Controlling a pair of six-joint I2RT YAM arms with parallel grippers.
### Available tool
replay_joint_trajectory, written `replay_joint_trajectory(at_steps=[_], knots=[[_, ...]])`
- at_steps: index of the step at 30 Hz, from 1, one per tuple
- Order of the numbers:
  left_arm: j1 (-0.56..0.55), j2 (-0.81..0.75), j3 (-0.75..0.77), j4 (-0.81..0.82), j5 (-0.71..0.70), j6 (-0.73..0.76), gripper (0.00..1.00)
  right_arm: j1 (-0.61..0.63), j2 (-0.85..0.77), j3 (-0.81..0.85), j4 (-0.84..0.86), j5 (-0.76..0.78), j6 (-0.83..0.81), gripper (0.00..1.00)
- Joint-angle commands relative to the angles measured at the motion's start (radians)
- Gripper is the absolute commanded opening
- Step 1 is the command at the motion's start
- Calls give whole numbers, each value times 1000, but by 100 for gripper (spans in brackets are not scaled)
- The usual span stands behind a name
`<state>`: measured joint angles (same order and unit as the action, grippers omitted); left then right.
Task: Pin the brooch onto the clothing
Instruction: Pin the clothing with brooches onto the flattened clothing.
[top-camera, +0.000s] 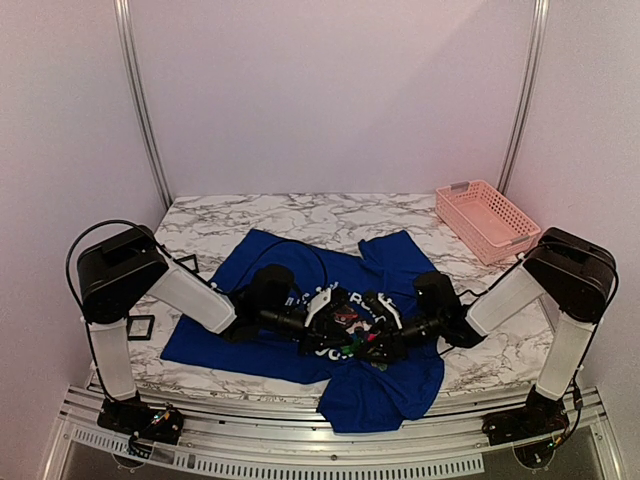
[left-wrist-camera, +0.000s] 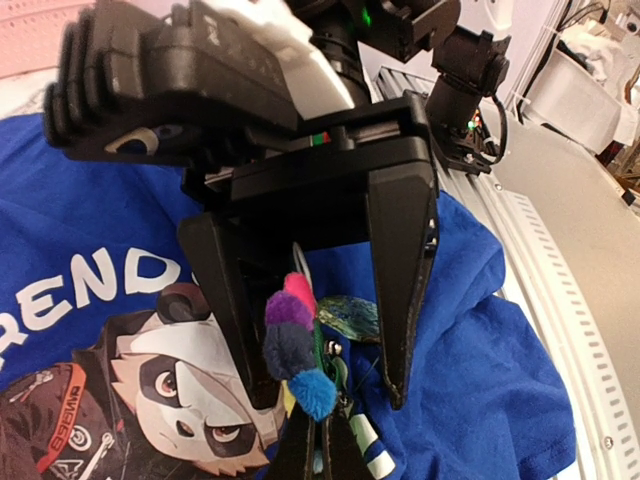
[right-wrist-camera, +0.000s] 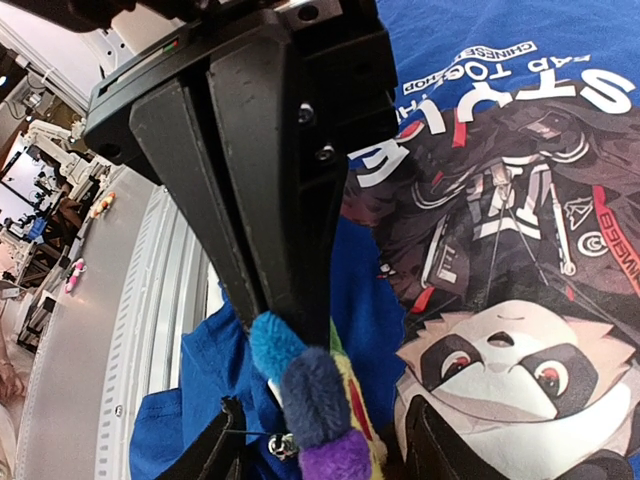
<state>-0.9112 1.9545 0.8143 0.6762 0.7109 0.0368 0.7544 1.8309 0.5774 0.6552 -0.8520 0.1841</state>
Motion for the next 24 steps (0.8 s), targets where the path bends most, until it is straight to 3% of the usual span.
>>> replay_joint_trajectory(at_steps=[1, 19, 24], knots=[[3, 4, -1, 2, 7, 9, 0, 34, -6, -12, -31, 67, 12, 53], [5, 0, -10, 13, 7, 7, 0, 36, -56, -118, 83, 20, -12, 54], [5, 2, -9, 11, 7, 7, 0, 30, -4, -57, 42, -12, -15, 51]])
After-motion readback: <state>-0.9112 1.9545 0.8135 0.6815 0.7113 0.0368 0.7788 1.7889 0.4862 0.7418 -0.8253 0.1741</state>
